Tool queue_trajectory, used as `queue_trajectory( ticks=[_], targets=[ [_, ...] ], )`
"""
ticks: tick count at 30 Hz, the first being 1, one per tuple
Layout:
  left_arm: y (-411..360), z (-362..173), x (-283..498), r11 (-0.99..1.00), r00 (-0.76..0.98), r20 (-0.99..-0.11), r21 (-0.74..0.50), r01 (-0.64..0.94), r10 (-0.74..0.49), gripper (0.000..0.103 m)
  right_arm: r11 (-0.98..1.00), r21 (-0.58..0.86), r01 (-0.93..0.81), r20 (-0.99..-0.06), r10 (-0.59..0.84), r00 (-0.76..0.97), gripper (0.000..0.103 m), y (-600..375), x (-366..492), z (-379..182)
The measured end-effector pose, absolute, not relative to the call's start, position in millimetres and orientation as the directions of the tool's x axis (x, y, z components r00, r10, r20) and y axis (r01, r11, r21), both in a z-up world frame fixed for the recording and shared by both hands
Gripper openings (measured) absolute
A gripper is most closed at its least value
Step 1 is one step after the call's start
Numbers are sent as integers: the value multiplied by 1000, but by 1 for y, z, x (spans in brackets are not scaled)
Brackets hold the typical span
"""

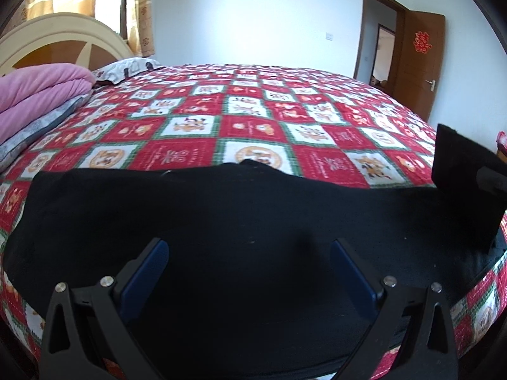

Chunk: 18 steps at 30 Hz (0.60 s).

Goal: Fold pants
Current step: 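Lay the leg ends over the pants beside the left tool with the right tool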

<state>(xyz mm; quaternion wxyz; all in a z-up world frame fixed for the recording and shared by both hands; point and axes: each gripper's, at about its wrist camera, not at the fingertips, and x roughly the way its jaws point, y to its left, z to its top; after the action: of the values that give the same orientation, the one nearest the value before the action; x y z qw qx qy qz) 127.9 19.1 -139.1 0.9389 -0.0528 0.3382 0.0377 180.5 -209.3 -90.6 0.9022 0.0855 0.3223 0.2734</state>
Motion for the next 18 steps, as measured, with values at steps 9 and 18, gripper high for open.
queue_trajectory(
  ticks=[9,18],
  targets=[
    [21,-143,127,991,763,-646,-82,-102,25,103,822,298,-486,-627,552,550,11,-168,181,-126],
    [17,-145,126,992,766,-642,-81,-94,20,103,836,243,-493,-692,505,516,11,-154,177,-149]
  ],
)
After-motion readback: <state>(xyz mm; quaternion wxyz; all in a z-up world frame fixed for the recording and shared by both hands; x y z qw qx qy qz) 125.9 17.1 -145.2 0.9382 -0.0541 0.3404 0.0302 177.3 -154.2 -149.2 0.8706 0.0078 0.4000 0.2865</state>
